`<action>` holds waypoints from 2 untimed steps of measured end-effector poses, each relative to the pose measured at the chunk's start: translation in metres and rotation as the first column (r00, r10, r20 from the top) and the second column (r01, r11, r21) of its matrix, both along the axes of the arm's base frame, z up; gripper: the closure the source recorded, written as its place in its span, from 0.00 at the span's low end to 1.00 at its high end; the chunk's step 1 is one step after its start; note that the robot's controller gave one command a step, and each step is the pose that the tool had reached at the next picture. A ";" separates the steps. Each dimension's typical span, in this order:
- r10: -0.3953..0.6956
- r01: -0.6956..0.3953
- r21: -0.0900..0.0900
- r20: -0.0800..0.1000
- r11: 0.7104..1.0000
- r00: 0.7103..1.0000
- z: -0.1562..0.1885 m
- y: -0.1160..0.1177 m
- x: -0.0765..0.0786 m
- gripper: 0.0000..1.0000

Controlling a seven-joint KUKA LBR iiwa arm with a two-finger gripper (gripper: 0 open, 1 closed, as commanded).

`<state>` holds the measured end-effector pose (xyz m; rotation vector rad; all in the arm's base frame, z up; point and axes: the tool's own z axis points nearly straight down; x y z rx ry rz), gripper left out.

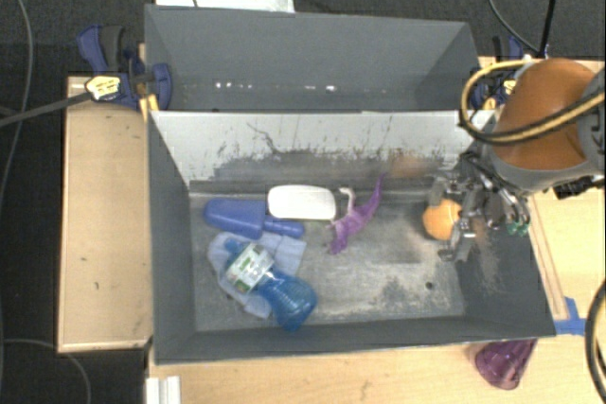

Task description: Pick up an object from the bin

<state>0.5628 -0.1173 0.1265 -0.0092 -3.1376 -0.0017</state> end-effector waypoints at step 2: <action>0.061 -0.061 0.002 0.012 0.998 0.998 -0.036 -0.021 -0.005 0.00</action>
Offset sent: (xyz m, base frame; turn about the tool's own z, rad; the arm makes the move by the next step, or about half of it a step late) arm -0.0124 -0.0324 -0.0565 -0.0808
